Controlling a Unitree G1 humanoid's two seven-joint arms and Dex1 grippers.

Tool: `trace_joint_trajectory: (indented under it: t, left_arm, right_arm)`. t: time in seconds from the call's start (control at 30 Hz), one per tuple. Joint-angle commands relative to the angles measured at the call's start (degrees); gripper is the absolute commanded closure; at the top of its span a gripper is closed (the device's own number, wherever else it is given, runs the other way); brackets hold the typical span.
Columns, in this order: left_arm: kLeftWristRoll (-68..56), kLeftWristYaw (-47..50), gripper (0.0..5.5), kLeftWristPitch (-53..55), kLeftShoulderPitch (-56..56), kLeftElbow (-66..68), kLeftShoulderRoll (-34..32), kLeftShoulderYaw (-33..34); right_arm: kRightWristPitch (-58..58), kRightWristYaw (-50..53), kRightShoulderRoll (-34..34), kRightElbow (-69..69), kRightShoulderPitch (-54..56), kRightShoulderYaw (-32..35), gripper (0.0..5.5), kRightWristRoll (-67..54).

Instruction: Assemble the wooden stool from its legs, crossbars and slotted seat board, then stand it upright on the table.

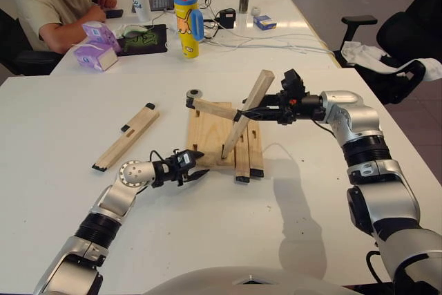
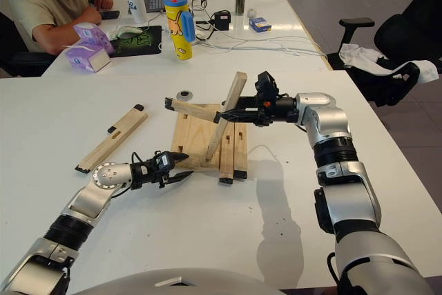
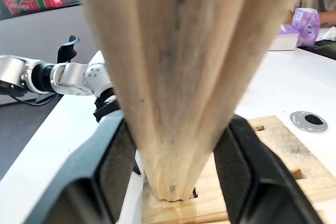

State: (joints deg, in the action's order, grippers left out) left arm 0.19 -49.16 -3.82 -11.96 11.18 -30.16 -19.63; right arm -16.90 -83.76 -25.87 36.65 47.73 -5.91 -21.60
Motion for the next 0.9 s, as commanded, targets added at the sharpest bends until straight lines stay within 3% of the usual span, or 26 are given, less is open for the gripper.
trace_joint_trajectory:
  t: [0.03, 0.43, 0.67, 0.7, 0.8, 0.9]
  left_arm:
    - [5.1, -2.9, 2.95, 3.7, 4.7, 5.9, -2.4, -4.9]
    - [6.4, -0.4, 2.95, 1.9, 4.2, 8.1, -1.8, -6.3]
    - [5.4, 3.5, 2.95, 3.8, 4.9, 8.2, 0.5, -5.6]
    - [5.4, 4.5, 2.95, 4.5, 5.1, 8.1, 0.9, -5.4]
    - [4.9, 6.9, 2.95, 7.6, 5.5, 8.0, 2.1, -5.0]
    - [5.7, 9.8, 2.95, 9.8, 6.0, 8.8, 2.9, -4.8]
  right_arm:
    - [6.4, 1.0, -0.5, 2.0, 2.8, -2.6, 3.44, 5.9]
    - [14.4, -2.0, -0.6, 5.7, 3.5, -9.0, 3.44, 12.7]
    - [16.7, 3.1, 1.7, 3.9, -0.7, -7.1, 3.44, 11.6]
    - [17.1, 4.2, 2.1, 4.0, -0.2, -6.5, 3.08, 11.6]
    - [17.5, 7.9, 2.1, 4.2, 1.5, -5.3, 2.65, 12.5]
    - [16.2, 9.1, 0.5, 2.8, 1.6, -5.2, 2.65, 13.7]
